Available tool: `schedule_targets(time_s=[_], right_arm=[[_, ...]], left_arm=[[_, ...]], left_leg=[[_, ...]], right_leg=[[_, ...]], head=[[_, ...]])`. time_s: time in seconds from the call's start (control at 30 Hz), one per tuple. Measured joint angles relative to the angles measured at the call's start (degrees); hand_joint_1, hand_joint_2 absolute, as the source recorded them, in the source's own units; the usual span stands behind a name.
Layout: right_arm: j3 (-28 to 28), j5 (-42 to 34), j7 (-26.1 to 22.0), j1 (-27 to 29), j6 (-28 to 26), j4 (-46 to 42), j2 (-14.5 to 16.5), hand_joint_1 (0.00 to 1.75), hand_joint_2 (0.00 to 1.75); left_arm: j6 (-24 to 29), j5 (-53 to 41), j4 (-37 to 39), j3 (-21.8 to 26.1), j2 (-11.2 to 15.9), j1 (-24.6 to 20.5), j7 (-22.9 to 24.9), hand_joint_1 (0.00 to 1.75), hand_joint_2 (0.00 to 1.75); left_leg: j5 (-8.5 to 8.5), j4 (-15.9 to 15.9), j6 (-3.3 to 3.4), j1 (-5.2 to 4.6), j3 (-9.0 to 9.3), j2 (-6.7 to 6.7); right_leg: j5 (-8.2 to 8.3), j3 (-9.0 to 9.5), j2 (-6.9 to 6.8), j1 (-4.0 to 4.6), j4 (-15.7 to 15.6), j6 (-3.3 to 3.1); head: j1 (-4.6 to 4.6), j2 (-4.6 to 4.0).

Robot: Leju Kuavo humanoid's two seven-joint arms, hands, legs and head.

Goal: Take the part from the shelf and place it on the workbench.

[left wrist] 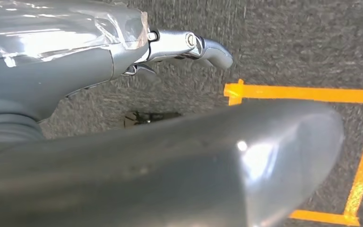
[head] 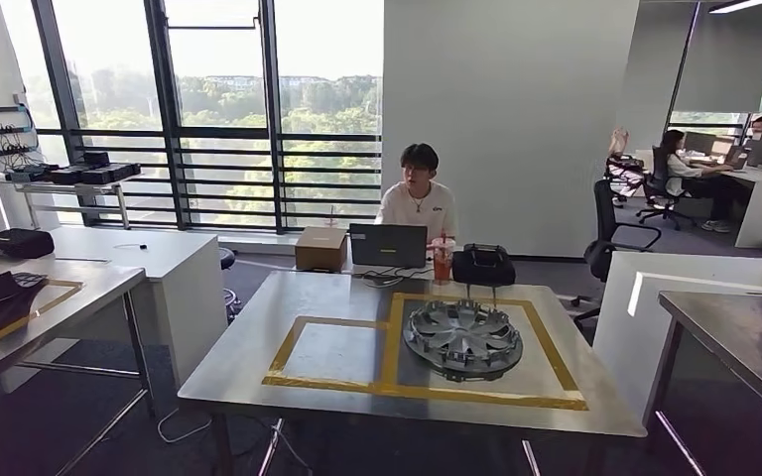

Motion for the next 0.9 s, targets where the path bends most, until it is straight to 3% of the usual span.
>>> schedule_targets(time_s=[0.07, 0.1, 0.13, 0.17, 0.2, 0.27, 0.3, 0.4, 0.43, 0.47, 0.57, 0.6, 0.63, 0.67, 0.73, 0.8, 0.83, 0.9], right_arm=[[1.73, -2.29, 0.22, 0.56, -0.53, -0.01, 0.13, 0.00, 0.00], [2.62, -3.45, 0.34, 1.01, -0.78, 0.01, 0.21, 0.00, 0.00], [3.52, -4.58, 0.47, 1.52, -1.01, 0.03, 0.30, 0.00, 0.00], [4.44, -5.73, 0.60, 2.04, -1.27, 0.07, 0.39, 0.00, 0.00], [5.34, -6.88, 0.72, 2.52, -1.53, 0.11, 0.46, 0.00, 0.00], [7.08, -9.11, 0.97, 3.22, -2.07, 0.16, 0.60, 0.00, 0.00], [7.98, -10.27, 1.04, 3.55, -2.35, 0.16, 0.68, 0.00, 0.00], [10.76, -13.77, 1.35, 4.23, -3.20, 0.15, 0.97, 0.00, 0.00], [11.67, -14.89, 1.49, 4.28, -3.46, 0.08, 1.08, 0.00, 0.00], [12.58, -16.03, 1.56, 4.30, -3.72, -0.09, 1.19, 0.00, 0.00], [15.17, -19.17, 1.79, 3.98, -4.44, -1.29, 1.48, 0.00, 0.00], [15.96, -20.09, 1.87, 3.70, -4.65, -1.91, 1.60, 0.00, 0.00], [16.76, -21.04, 1.96, 3.32, -4.88, -2.67, 1.72, 0.00, 0.00], [17.49, -21.92, 2.03, 2.88, -5.07, -3.47, 1.83, 0.00, 0.00], [18.91, -23.63, 2.17, 1.98, -5.48, -5.10, 2.08, 0.00, 0.00], [20.37, -25.41, 2.32, 1.17, -5.88, -6.53, 2.30, 0.00, 0.00], [21.12, -26.29, 2.38, 0.85, -6.09, -7.08, 2.38, 0.00, 0.00], [22.55, -28.15, 2.57, 0.64, -6.55, -7.74, 2.48, 0.00, 0.00]], left_arm=[[1.21, 1.89, 0.35, -2.40, 0.41, -0.12, 0.67, 0.00, 0.00], [1.84, 2.86, 0.45, -3.64, 0.60, -0.23, 0.99, 0.00, 0.00], [2.44, 3.81, 0.51, -4.87, 0.77, -0.40, 1.33, 0.00, 0.00], [3.08, 4.78, 0.53, -6.11, 0.96, -0.62, 1.67, 0.00, 0.00], [3.71, 5.76, 0.53, -7.34, 1.14, -0.89, 1.99, 0.00, 0.00], [4.94, 7.62, 0.55, -9.65, 1.58, -1.32, 2.61, 0.00, 0.00], [5.56, 8.59, 0.61, -10.85, 1.84, -1.47, 2.94, 0.00, 0.00], [7.47, 11.50, 1.29, -14.50, 2.61, -1.47, 3.96, 0.00, 0.00], [8.09, 12.42, 1.76, -15.64, 2.87, -1.26, 4.31, 0.00, 0.00], [8.71, 13.37, 2.35, -16.78, 3.14, -0.96, 4.63, 0.00, 0.00], [10.39, 15.97, 4.77, -20.04, 3.82, 0.14, 5.58, 0.00, 0.00], [10.90, 16.75, 5.75, -21.01, 4.03, 0.62, 5.88, 0.00, 0.00], [11.42, 17.53, 6.84, -22.00, 4.23, 1.22, 6.16, 0.00, 0.00], [11.90, 18.26, 7.89, -22.92, 4.43, 1.88, 6.42, 0.00, 0.00], [12.82, 19.67, 9.86, -24.72, 4.84, 3.06, 6.90, 0.00, 0.00], [13.77, 21.15, 11.67, -26.61, 5.31, 3.94, 7.37, 0.00, 0.00], [14.25, 21.90, 12.48, -27.57, 5.54, 4.35, 7.62, 0.00, 0.00], [15.26, 23.42, 13.71, -29.49, 5.92, 5.04, 8.18, 0.00, 0.00]], left_leg=[[0.79, 0.01, 0.37, -0.35, -1.14, 0.06], [1.19, 0.06, 0.42, -0.54, -1.70, 0.10], [1.59, 0.14, 0.42, -0.69, -2.25, 0.11], [1.98, 0.28, 0.35, -0.80, -2.81, 0.10], [2.34, 0.51, 0.21, -0.86, -3.33, 0.07], [2.95, 0.95, -0.28, -1.02, -4.10, 0.05], [3.23, 1.15, -0.58, -1.08, -4.29, 0.07], [3.86, 1.26, -1.61, -0.94, -4.62, 0.02], [2.93, 1.79, -2.01, -0.81, -4.93, -0.06], [0.88, 3.31, -2.41, -0.67, -5.46, -0.15], [-7.62, 13.20, -3.40, -0.14, -7.72, -0.29], [-8.70, 16.10, -3.57, 0.03, -7.91, -0.30], [-8.45, 17.28, -3.64, 0.17, -7.23, -0.30], [-7.18, 16.20, -3.63, 0.27, -5.46, -0.30], [-4.64, 8.93, -3.38, 0.32, 0.30, -0.34], [-4.50, 1.85, -2.85, 0.04, 4.85, -0.45], [-4.83, 0.21, -2.54, -0.19, 5.67, -0.49], [-4.27, -0.35, -1.62, -0.43, 5.17, -0.38]], right_leg=[[-3.94, -2.87, 0.00, 0.01, 7.69, -0.34], [-4.68, -3.27, 0.00, 0.01, 9.82, -0.15], [-4.44, -2.59, 0.00, 0.01, 9.81, 0.21], [-3.31, -0.68, -0.01, 0.02, 7.40, 0.65], [-1.90, 2.26, -0.02, 0.02, 2.96, 0.94], [-0.19, 6.98, 0.02, 0.23, -4.77, 0.61], [0.03, 7.89, 0.08, 0.38, -6.66, 0.20], [0.83, 6.96, 0.07, 0.50, -7.05, -1.05], [1.30, 6.58, -0.03, 0.36, -7.10, -1.53], [1.86, 6.08, -0.13, 0.18, -7.17, -1.95], [3.51, 4.21, -0.26, 0.11, -7.08, -2.37], [4.04, 3.50, -0.28, 0.13, -7.01, -2.30], [4.57, 2.83, -0.28, 0.15, -6.90, -2.18], [5.05, 2.21, -0.25, 0.15, -6.77, -1.99], [5.81, 1.26, -0.18, 0.16, -6.49, -1.49], [6.58, 0.66, -0.31, 0.28, -6.38, -0.76], [7.01, 0.43, -0.41, 0.29, -6.40, -0.35], [7.81, 0.06, -0.54, 0.28, -6.52, 0.46]], head=[[0.14, 0.00], [0.16, 0.00], [0.18, 0.00], [0.22, 0.00], [0.25, 0.00], [0.23, 0.01], [0.23, 0.01], [0.15, -0.01], [0.07, 0.00], [0.06, -0.01], [-0.16, -0.01], [-0.23, -0.01], [-0.26, 0.00], [-0.33, 0.00], [-0.43, 0.00], [-0.41, 0.00], [-0.42, 0.00], [-0.39, -0.01]])
